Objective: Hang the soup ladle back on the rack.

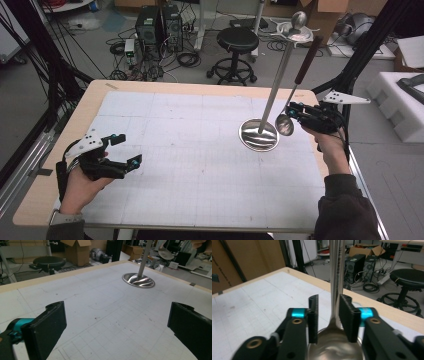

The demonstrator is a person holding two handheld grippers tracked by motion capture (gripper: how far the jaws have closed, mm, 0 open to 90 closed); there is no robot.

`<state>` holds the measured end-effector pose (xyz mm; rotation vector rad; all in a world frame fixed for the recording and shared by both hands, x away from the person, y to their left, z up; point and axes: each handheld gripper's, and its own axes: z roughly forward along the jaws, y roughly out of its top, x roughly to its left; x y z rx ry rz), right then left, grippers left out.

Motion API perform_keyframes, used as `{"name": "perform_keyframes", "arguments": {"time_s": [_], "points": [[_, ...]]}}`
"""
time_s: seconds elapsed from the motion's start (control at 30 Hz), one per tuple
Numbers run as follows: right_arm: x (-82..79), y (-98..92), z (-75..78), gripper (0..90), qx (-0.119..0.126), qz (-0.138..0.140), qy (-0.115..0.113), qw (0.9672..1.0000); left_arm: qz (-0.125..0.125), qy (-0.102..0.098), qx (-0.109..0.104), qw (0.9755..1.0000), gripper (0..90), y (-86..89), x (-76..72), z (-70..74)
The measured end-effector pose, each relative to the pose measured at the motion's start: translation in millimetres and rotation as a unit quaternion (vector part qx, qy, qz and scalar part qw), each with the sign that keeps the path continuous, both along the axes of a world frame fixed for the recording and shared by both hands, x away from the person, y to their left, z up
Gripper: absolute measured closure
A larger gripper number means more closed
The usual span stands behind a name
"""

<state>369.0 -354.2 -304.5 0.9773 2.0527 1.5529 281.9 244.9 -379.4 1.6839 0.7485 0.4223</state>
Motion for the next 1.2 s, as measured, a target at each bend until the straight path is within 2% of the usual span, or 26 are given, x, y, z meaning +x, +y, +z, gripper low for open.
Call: {"name": "perform_keyframes", "arguments": {"time_s": [0.13, 0.3, 0.4, 0.53, 0.57, 0.77, 0.93, 1.07, 1.13, 1.2], "points": [[-4.5, -3.6, -3.0, 52.4, 0.006, -0.011, -0.004, 0.9999, -0.002, -0.001, -0.005, 1.0000, 2.5, 0.3, -0.1, 0.5], [-13.6, -1.8, -6.9, 32.2, -0.019, -0.020, -0.032, 0.9991, -0.003, -0.003, -0.013, 0.9999, 2.5, 2.3, -0.3, 1.8], [-19.9, -0.2, -9.0, 18.3, -0.015, -0.021, -0.045, 0.9987, -0.003, -0.004, -0.016, 0.9999, 2.5, 2.7, -0.6, 2.3], [-28.0, 2.6, -12.3, 7.3, 0.002, -0.013, -0.057, 0.9983, -0.003, -0.006, -0.019, 0.9998, 2.5, 2.4, -1.6, 3.1], [-30.0, 3.9, -12.9, 1.6, 0.004, -0.010, -0.057, 0.9983, -0.004, -0.007, -0.019, 0.9998, 2.5, 2.4, -1.8, 3.2], [-44.9, 15.6, -18.5, 0.0, -0.001, 0.015, -0.073, 0.9973, -0.004, -0.007, -0.021, 0.9997, 2.5, 2.5, -2.3, 4.2], [-54.2, 27.7, -26.2, 0.0, -0.014, 0.037, -0.073, 0.9966, -0.005, -0.009, -0.018, 0.9998, 2.5, 0.5, -2.9, 5.8], [-60.1, 34.8, -32.0, 0.0, -0.020, 0.048, -0.075, 0.9958, -0.021, -0.025, -0.015, 0.9993, 2.5, -7.2, -6.7, 16.2], [-63.5, 37.4, -35.5, 0.0, -0.015, 0.051, -0.077, 0.9956, -0.027, -0.032, -0.013, 0.9991, 2.5, -9.6, -8.3, 19.7], [-65.1, 37.4, -39.1, 0.0, 0.001, 0.059, -0.070, 0.9958, -0.027, -0.033, -0.015, 0.9990, 2.5, -9.1, -9.0, 20.4]]}}
